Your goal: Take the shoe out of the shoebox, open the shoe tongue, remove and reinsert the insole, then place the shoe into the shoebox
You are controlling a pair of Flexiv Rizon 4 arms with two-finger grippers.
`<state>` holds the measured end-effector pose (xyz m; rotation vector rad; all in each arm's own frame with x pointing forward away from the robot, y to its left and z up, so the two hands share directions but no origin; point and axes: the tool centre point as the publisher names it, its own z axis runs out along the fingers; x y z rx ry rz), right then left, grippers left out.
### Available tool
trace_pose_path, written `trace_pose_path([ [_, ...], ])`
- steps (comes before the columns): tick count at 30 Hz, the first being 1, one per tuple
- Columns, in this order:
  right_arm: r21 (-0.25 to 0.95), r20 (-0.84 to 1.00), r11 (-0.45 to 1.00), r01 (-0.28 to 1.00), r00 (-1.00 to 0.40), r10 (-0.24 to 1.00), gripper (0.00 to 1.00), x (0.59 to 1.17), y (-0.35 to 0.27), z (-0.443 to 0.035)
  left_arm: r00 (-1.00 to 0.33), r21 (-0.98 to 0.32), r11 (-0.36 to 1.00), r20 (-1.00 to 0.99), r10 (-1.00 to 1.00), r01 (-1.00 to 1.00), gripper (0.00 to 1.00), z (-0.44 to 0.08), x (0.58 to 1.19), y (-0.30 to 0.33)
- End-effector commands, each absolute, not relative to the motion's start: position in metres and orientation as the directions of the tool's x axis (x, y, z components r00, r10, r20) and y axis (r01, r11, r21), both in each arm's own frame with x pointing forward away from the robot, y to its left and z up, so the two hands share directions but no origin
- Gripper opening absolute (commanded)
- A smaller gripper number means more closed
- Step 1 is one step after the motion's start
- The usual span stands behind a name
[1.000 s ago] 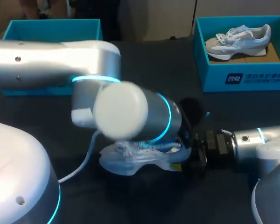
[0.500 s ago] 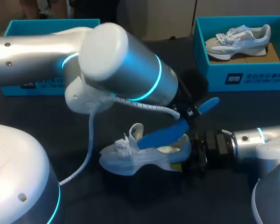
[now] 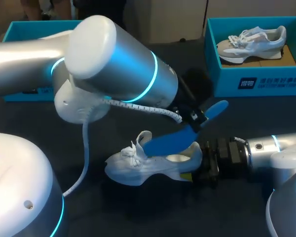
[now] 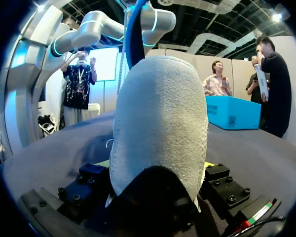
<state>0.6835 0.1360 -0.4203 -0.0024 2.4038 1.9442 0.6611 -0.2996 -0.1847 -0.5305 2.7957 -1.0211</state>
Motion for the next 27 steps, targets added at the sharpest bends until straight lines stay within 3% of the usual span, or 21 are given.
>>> trace_pose_path([
  [1,0.977,-0.040,0.212,-0.032,-0.999,0.032,0.00,0.682,0.139,-0.423,-0.936,-0.645,0.705,0.049,-0.349,-0.296,0.00,-0.172,0.662,-0.284],
  [10,0.977,-0.040,0.212,-0.032,-0.999,0.032,0.00,0.682,0.139,-0.423,-0.935,-0.640,0.689,0.147,-0.322,-0.338,0.00,-0.153,0.671,-0.293],
  [27,0.977,-0.040,0.212,-0.032,-0.999,0.032,0.00,0.682,0.139,-0.423,-0.946,-0.792,0.518,0.257,-0.197,-0.323,0.00,-0.075,0.652,-0.288],
])
